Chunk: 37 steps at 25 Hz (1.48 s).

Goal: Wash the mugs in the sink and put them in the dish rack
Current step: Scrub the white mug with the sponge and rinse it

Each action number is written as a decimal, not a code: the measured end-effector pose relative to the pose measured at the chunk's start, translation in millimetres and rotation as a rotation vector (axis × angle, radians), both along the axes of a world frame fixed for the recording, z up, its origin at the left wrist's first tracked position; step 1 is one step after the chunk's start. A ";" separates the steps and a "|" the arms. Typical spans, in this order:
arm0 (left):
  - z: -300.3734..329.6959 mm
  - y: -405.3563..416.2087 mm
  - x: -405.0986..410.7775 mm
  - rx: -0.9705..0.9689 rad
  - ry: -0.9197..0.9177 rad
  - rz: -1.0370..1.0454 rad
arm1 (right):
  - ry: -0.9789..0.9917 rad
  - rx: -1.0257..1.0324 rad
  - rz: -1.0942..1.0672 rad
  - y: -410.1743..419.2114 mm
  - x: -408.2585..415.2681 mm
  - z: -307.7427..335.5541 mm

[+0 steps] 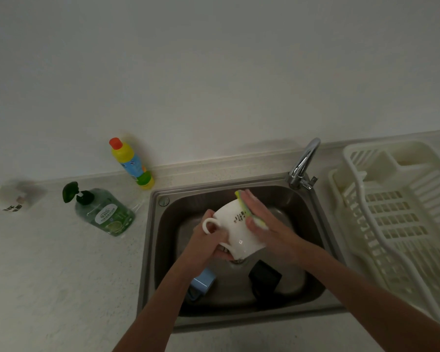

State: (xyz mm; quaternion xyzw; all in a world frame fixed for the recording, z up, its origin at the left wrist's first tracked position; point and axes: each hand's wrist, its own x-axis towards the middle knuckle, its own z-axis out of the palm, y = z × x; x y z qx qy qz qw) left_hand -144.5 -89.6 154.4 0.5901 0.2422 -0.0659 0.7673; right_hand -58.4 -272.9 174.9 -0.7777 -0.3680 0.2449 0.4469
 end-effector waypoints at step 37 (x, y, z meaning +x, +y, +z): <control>-8.7 -14.4 -12.1 -0.049 -0.058 0.157 | -0.483 -0.116 0.198 -8.6 -17.9 -29.5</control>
